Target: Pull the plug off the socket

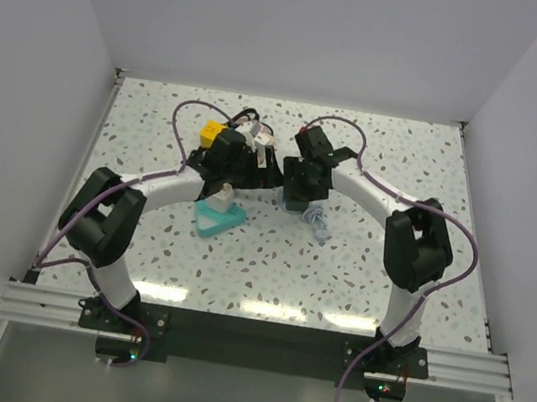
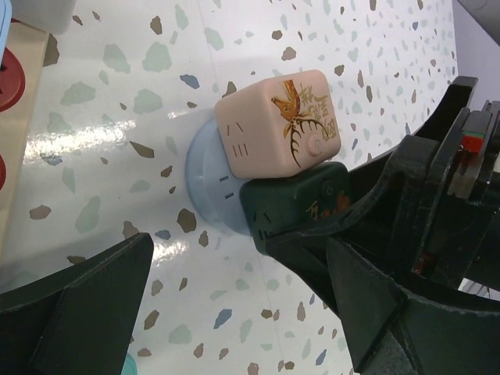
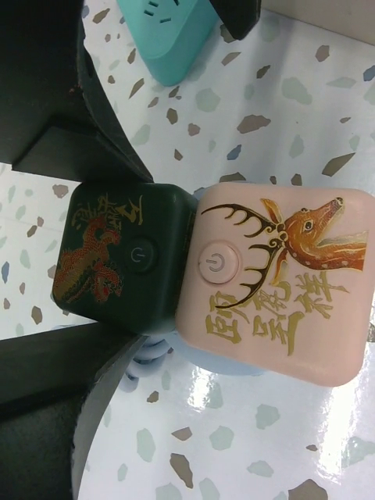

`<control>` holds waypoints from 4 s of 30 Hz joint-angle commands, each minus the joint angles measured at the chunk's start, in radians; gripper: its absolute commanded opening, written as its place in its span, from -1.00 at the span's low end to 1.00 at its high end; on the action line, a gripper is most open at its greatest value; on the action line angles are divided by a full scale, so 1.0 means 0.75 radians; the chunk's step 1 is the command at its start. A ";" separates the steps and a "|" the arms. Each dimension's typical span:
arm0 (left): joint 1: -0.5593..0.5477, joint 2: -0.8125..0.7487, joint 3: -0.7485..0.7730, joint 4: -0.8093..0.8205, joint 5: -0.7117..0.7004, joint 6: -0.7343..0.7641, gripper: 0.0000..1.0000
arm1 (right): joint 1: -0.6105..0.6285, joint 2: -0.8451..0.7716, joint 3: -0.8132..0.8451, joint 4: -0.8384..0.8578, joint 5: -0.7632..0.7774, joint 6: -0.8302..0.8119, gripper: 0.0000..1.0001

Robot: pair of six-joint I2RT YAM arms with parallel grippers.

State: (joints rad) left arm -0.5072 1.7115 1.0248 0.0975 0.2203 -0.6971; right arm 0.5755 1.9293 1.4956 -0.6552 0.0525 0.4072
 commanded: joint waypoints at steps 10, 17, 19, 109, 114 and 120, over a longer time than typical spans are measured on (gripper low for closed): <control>-0.001 0.152 0.047 0.113 0.072 -0.001 0.95 | -0.111 -0.099 -0.129 0.104 -0.202 0.056 -1.00; -0.003 0.217 0.055 0.222 0.152 -0.038 0.95 | -0.237 -0.163 -0.153 0.164 -0.655 0.054 -1.00; -0.003 0.240 0.055 0.260 0.191 -0.064 0.96 | -0.242 -0.153 -0.176 0.186 -0.700 0.056 -1.00; 0.052 0.299 0.028 0.293 0.205 -0.193 -1.00 | -0.910 -0.159 -0.082 -0.425 0.627 0.208 -0.86; 0.052 0.295 0.028 0.283 0.258 -0.169 -1.00 | -0.955 -0.030 0.094 -0.405 0.685 0.246 -0.33; 0.052 0.289 0.049 0.244 0.295 -0.130 -1.00 | -0.970 0.146 0.243 -0.464 0.701 0.279 0.12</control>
State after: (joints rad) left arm -0.4713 1.9682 1.0515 0.3408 0.4152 -0.8837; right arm -0.1463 2.0186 1.6302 -0.9741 0.5144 0.5739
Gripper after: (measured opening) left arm 0.410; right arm 0.632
